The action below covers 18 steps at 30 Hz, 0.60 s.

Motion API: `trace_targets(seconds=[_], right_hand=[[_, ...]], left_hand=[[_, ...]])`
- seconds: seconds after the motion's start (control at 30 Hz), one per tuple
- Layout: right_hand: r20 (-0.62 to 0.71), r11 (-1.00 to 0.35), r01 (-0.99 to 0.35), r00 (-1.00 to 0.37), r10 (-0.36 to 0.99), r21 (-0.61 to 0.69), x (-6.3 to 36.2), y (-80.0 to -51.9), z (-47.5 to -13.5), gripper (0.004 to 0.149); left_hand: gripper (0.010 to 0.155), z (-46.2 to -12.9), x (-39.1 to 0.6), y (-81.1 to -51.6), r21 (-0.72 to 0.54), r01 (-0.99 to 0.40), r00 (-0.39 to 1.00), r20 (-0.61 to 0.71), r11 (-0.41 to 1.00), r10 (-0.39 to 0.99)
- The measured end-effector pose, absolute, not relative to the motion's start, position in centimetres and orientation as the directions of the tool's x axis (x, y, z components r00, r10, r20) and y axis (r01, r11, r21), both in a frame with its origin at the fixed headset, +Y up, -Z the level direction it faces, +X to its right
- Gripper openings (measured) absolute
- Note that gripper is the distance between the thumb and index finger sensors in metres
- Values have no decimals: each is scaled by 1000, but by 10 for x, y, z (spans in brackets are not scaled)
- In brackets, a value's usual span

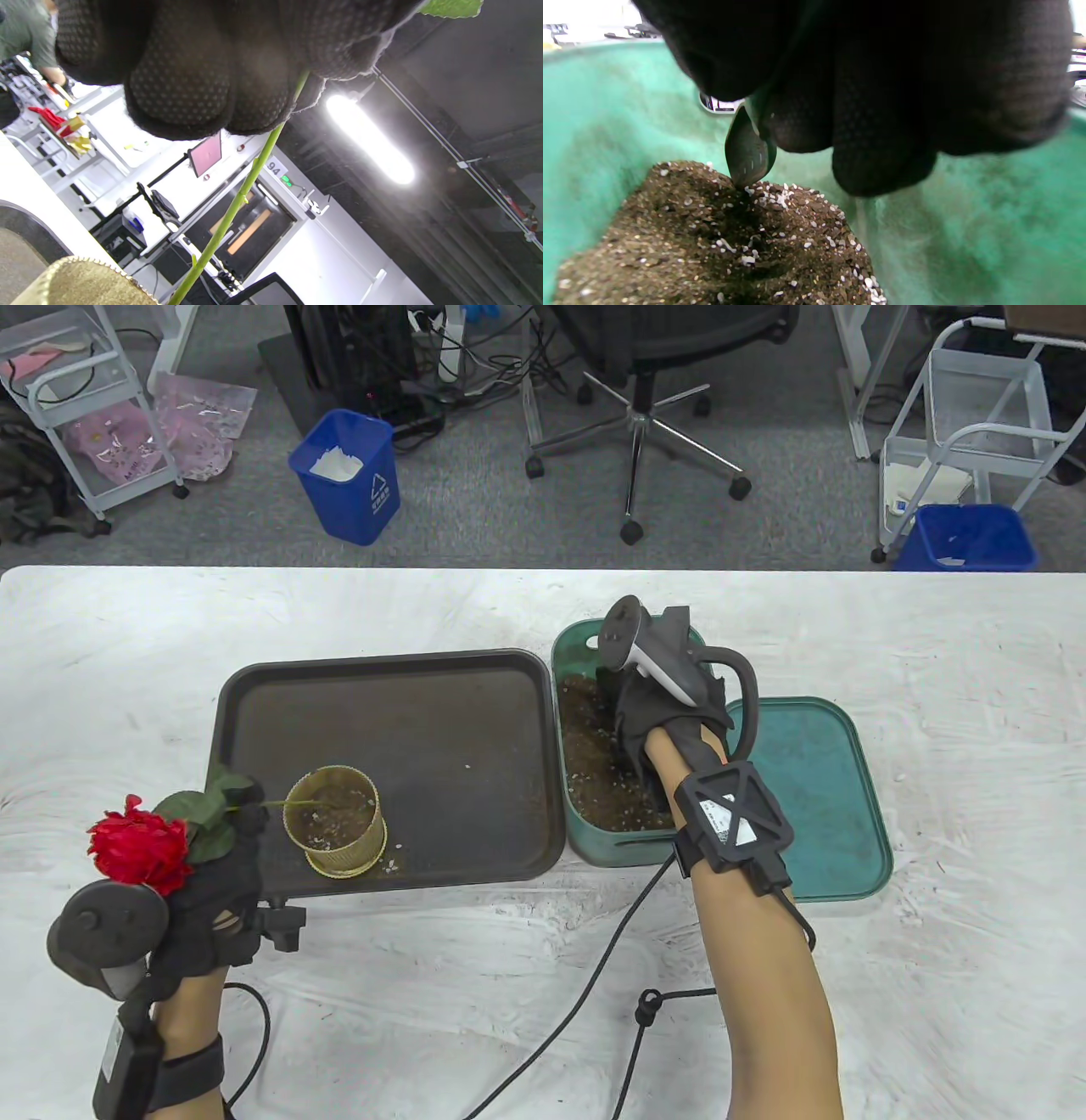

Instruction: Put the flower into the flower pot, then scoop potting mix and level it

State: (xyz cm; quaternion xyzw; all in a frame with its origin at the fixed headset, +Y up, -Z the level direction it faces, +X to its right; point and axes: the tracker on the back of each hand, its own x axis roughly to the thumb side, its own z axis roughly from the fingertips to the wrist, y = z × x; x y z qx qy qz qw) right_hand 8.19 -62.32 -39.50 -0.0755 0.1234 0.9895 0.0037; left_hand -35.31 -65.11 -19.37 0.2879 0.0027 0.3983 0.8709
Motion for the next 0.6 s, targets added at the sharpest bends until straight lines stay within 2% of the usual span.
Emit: trace_targets(seconds=[0.17,0.23,0.43,0.6], right_hand=[[-151,-951,-41,-988,-6,307,80,-634,-402,52],[-163,-926,-86,-986,27,368,82,-638,-405,52],[-264,-820,-285,-949,170,497,94,-650,-409,54],[-334,-691,-473,-880,339,546,107,-652,-403,56]], left_hand=[[44,-194,-355,-652,508,-694,677,217,511,704],[44,-194,-355,-651,508,-693,678,216,512,702],[44,-194,-355,-651,505,-694,679,220,514,700],[44,-195,-354,-651,497,-701,674,228,511,703]])
